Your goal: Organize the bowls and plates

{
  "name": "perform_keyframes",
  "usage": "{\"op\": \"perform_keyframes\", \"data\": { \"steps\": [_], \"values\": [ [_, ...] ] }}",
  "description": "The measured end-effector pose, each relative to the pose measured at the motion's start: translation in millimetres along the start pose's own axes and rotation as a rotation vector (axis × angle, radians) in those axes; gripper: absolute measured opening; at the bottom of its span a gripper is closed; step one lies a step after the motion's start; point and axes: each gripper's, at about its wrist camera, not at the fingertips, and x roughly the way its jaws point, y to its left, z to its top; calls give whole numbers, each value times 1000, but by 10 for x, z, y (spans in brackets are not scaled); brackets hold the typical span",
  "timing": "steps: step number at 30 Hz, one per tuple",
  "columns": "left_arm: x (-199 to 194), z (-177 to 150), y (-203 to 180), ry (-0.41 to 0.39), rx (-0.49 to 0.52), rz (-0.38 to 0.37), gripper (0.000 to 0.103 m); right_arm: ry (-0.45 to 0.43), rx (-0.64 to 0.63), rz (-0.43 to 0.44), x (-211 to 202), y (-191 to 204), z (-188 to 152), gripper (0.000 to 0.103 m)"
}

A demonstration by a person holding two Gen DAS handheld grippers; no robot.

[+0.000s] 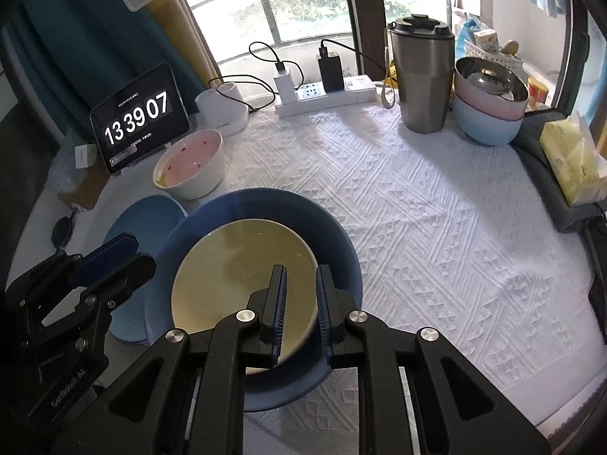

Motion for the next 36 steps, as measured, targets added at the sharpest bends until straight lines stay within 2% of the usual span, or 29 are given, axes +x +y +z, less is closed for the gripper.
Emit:
{"op": "perform_keyframes", "data": {
  "steps": [20,36],
  "values": [
    [-193,92,480,-55,-67,43,26,-26,-72,-1,-38,469,229,17],
    [-223,111,972,-73,-131,92,27,-37,-115,16,127,826,421,20]
  ]
}}
